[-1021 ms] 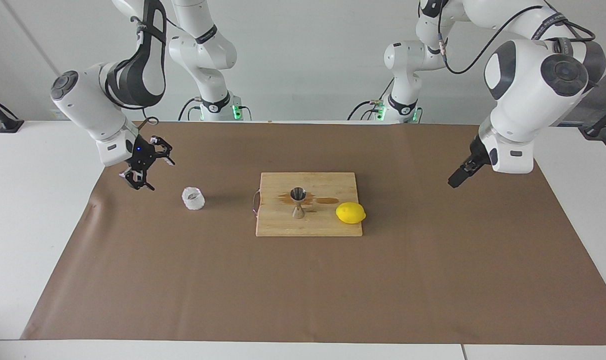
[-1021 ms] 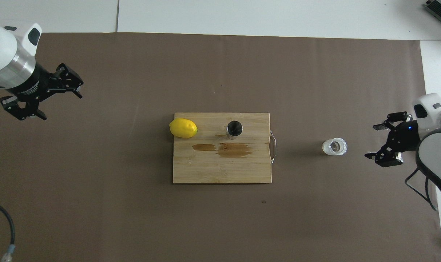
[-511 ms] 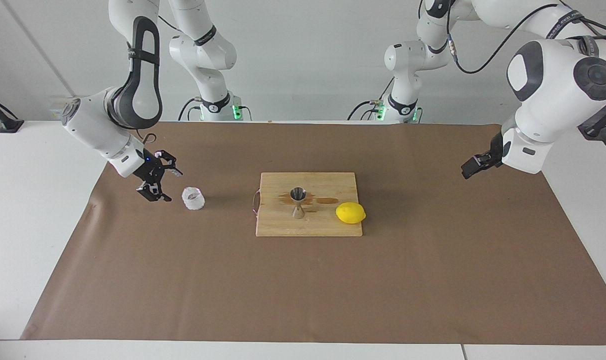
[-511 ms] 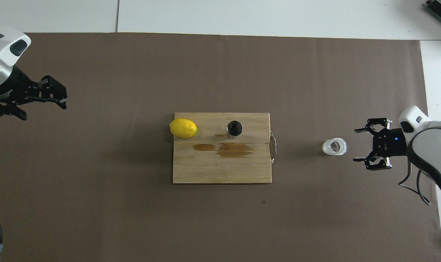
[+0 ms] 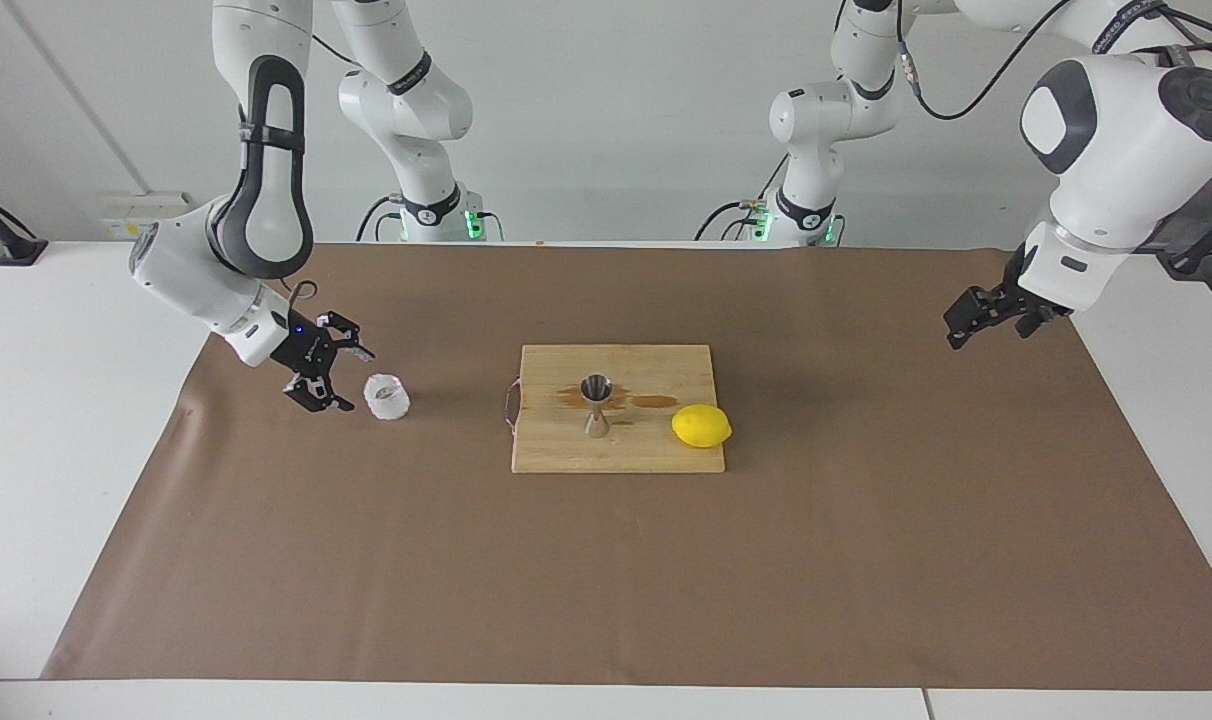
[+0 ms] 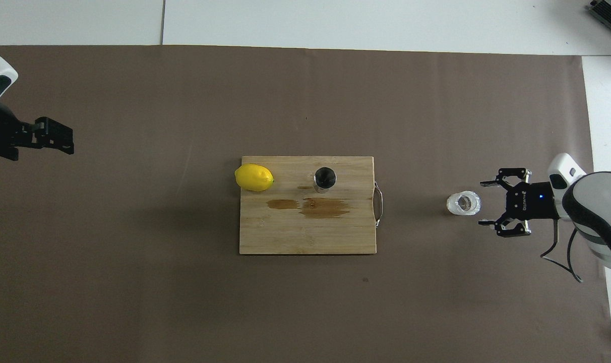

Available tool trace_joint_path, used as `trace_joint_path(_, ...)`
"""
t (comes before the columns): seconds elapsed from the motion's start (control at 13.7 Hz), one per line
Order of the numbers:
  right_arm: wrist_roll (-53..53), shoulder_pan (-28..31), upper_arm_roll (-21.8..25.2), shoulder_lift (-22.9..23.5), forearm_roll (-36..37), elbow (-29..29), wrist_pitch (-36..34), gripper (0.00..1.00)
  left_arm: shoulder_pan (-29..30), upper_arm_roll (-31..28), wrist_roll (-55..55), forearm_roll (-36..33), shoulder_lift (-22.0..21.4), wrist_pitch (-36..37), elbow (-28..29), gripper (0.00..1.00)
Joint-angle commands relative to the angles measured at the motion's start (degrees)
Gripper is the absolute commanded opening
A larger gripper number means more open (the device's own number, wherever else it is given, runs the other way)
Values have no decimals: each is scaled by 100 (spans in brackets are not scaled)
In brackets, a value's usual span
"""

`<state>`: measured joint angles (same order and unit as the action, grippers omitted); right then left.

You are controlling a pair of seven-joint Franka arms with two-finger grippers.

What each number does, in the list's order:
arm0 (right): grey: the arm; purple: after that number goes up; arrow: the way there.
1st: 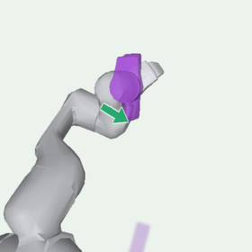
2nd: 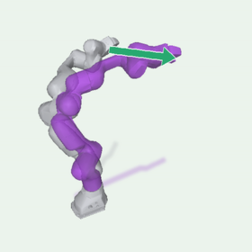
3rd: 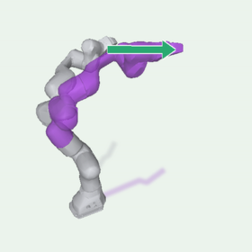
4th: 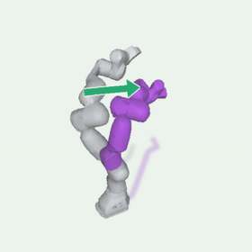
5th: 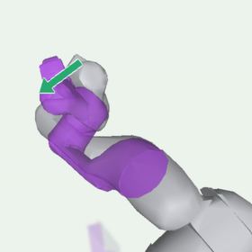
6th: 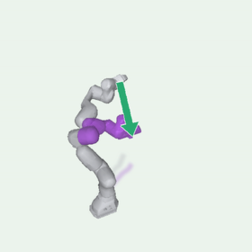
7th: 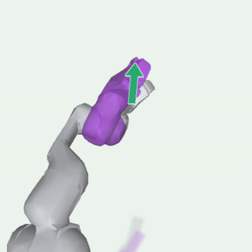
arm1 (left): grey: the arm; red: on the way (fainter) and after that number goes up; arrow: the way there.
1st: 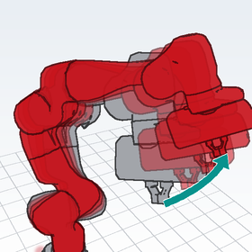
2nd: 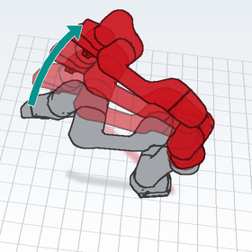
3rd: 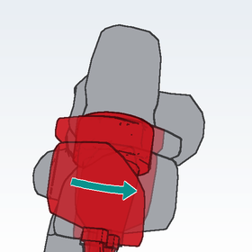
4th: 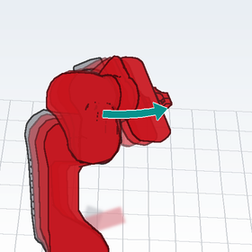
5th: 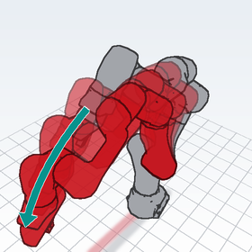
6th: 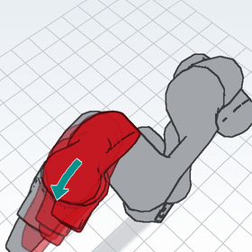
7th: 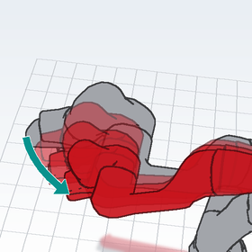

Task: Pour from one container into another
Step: 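Close the right gripper around the clear glass cup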

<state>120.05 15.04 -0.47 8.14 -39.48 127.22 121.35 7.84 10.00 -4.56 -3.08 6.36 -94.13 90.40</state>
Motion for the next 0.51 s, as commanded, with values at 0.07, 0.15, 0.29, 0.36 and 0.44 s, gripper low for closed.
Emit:
trace_joint_path(0.07, 537, 175, -58, 293, -385, 4, -42, 100, 260, 2, 805, -70, -197, -264, 312, 100)
trace_joint_path(0.15, 842, 192, -58, 459, -559, 4, -59, 100, 279, 2, 982, -70, -206, -264, 303, 100)
trace_joint_path(0.29, 1327, 193, -58, 618, -937, 4, -51, 100, 279, 2, 992, -70, -206, -264, 259, 100)
trace_joint_path(0.36, 1328, 184, -58, 619, -973, 4, -68, 100, 288, 2, 992, -70, -215, -221, 216, 100)
trace_joint_path(0.44, 1328, 114, -58, 619, -1026, 4, -68, 100, 288, -6, 992, -70, -223, -211, 215, 100)
